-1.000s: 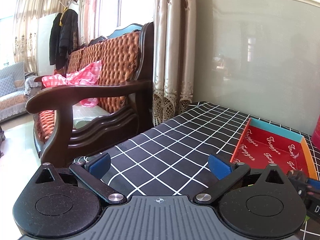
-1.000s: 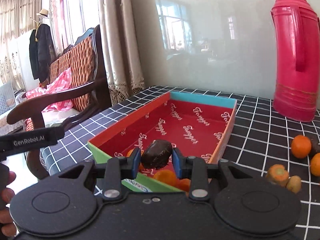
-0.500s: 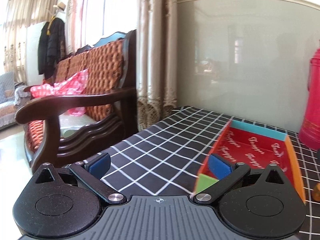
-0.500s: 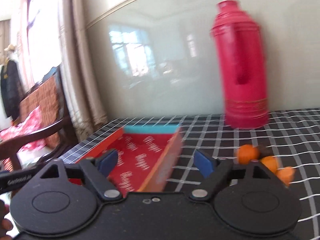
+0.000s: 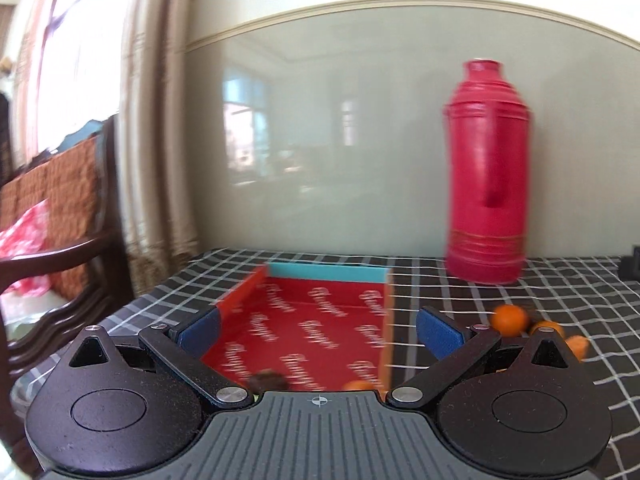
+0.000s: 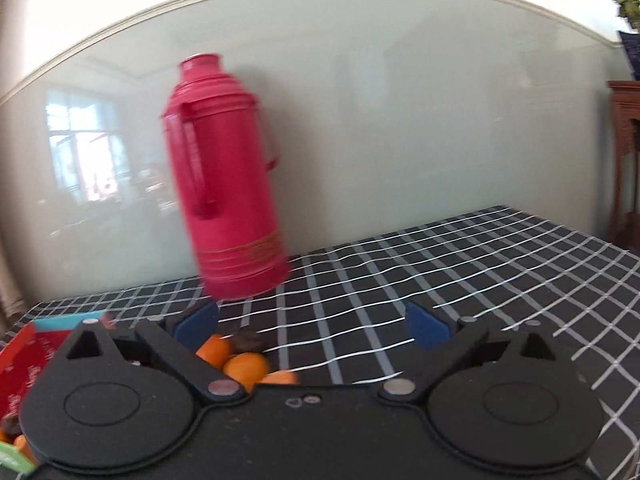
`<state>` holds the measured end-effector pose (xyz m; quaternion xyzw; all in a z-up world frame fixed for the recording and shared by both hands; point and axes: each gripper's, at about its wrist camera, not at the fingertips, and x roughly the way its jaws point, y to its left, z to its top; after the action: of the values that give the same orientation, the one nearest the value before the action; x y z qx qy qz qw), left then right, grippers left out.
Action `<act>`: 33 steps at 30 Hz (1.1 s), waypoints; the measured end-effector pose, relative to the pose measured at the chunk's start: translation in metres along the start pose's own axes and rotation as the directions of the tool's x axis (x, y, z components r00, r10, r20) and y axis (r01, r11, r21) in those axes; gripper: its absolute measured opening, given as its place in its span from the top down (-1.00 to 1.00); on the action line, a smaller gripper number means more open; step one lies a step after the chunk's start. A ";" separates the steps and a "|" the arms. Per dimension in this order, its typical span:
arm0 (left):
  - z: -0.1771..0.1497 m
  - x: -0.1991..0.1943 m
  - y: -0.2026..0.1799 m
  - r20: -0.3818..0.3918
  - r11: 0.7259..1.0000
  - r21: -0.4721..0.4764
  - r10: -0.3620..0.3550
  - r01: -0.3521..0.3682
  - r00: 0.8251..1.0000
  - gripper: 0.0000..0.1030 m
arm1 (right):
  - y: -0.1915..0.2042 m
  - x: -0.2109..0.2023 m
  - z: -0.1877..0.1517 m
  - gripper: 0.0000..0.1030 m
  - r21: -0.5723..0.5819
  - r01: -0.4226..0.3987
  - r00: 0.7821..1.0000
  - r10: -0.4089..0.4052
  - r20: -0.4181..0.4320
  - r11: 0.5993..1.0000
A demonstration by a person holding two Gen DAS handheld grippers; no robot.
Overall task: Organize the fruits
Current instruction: 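Reach the left tool to the pile and grasp a carrot slice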
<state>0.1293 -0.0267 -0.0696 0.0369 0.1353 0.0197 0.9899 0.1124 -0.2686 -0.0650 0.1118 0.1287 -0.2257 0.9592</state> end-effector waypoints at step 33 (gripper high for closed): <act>-0.021 0.076 -0.219 -0.344 0.960 0.011 -0.259 0.280 0.903 0.05 | -0.113 -0.005 0.009 -0.89 0.131 0.181 0.982 -0.187 0.030 0.975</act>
<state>0.2034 -0.2395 -0.1273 0.0435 0.3079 -0.1153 0.9434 0.0580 -0.3681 -0.0726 0.1557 0.1038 -0.3237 0.9275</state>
